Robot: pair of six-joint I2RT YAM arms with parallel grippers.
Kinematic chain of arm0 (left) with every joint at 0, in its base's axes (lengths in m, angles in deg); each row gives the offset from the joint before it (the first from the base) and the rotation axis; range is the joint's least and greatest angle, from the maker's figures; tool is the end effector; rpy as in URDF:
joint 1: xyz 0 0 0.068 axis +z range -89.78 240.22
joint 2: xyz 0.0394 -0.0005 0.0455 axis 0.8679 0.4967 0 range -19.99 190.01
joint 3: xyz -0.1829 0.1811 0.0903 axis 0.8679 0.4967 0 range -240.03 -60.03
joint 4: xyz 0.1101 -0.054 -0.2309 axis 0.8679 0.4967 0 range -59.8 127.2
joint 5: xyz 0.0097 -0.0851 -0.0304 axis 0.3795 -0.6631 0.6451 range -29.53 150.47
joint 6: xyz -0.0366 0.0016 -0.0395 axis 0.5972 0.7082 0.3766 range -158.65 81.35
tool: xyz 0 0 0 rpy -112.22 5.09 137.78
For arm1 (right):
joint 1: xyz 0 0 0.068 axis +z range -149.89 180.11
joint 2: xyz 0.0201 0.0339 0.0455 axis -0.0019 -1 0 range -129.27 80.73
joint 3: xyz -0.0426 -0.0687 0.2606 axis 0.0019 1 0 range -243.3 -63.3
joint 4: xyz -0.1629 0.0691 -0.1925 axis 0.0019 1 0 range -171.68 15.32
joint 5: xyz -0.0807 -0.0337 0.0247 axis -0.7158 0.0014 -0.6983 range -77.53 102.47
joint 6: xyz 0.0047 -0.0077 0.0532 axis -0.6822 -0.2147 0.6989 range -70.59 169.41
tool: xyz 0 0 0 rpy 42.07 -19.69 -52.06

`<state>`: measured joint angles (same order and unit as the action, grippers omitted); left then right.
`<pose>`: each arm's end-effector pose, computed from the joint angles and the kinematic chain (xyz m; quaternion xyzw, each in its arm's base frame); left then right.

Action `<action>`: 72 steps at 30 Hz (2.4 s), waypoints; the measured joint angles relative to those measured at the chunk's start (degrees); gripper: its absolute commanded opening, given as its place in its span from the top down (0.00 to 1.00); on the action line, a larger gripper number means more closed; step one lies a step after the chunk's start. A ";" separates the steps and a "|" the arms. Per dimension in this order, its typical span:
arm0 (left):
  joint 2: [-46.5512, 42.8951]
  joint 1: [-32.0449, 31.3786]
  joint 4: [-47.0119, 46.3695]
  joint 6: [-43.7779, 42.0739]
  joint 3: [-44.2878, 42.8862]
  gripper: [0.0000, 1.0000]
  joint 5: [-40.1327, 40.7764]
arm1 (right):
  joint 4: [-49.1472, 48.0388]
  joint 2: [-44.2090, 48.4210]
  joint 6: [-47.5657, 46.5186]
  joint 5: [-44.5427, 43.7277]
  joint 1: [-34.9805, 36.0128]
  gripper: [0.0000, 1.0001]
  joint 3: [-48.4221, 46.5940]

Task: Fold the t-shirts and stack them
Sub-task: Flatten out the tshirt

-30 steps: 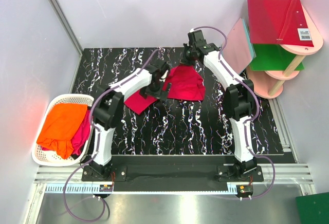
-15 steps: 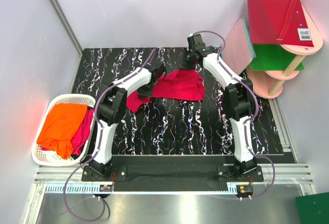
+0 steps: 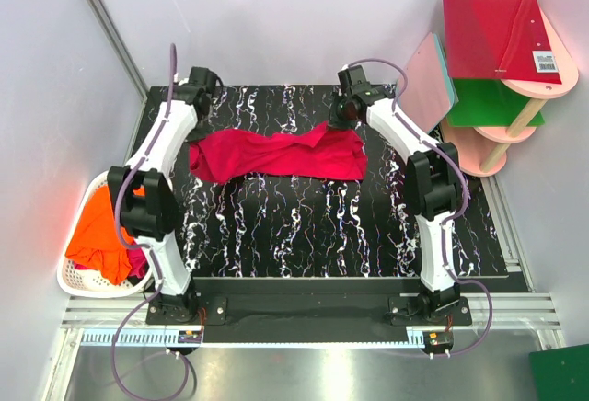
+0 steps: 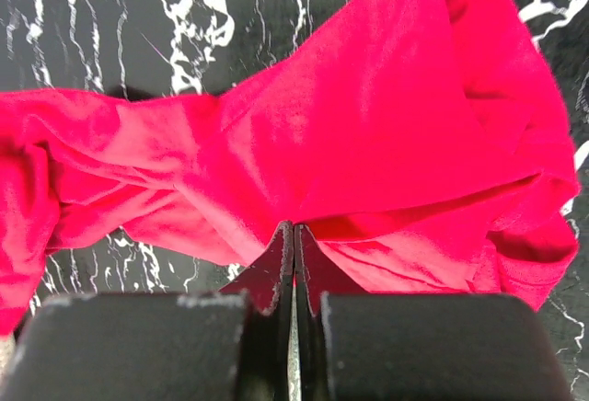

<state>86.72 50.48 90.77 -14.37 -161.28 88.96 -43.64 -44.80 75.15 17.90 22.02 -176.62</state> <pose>0.3857 -0.0489 0.3065 -0.1706 0.9340 0.1714 0.2628 0.4585 0.1882 0.2510 0.0153 0.9394 0.1779 0.2927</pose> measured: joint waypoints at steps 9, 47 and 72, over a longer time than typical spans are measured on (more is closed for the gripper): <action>11.91 6.47 3.72 2.62 -5.27 1.00 -1.03 | -0.96 0.50 -0.04 -1.31 -0.98 1.00 -1.31; 7.72 14.58 -1.03 3.15 3.87 0.12 -20.79 | -1.79 -5.27 0.26 -10.29 -4.22 1.00 -11.56; 21.05 14.58 -5.03 4.55 -2.58 1.00 -31.21 | -1.81 -6.78 0.90 -9.22 -4.98 1.00 -13.86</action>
<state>107.77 65.06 85.75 -9.83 -163.86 57.75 -45.45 -51.58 76.04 8.68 17.04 -190.47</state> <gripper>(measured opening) 0.035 0.010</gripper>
